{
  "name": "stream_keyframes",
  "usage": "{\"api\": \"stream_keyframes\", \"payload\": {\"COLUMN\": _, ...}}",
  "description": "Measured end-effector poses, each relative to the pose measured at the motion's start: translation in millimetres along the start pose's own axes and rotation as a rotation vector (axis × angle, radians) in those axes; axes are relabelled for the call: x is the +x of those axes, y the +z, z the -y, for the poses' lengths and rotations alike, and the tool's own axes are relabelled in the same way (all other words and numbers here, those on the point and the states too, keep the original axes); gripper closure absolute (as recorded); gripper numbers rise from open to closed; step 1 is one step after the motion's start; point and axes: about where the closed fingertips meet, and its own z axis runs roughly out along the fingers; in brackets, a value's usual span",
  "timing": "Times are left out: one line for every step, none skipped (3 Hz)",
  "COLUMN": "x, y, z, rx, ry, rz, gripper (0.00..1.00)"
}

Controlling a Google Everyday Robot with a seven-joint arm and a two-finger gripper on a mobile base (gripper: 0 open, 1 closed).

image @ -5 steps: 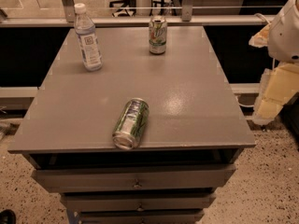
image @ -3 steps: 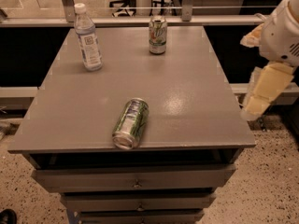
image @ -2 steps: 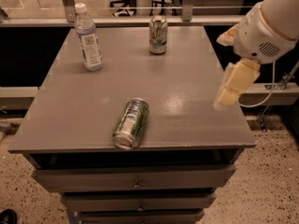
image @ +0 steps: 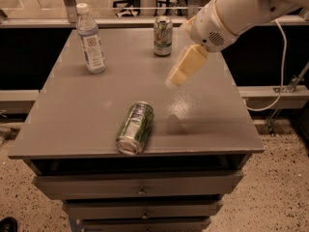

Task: Knock blue plastic bottle over

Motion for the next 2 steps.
{"api": "stream_keyframes", "payload": {"x": -29.2, "y": 22.8, "z": 6.0, "rx": -0.009, "ry": 0.035, "rz": 0.08, "gripper": 0.0}}
{"api": "stream_keyframes", "payload": {"x": -29.2, "y": 22.8, "z": 6.0, "rx": -0.009, "ry": 0.035, "rz": 0.08, "gripper": 0.0}}
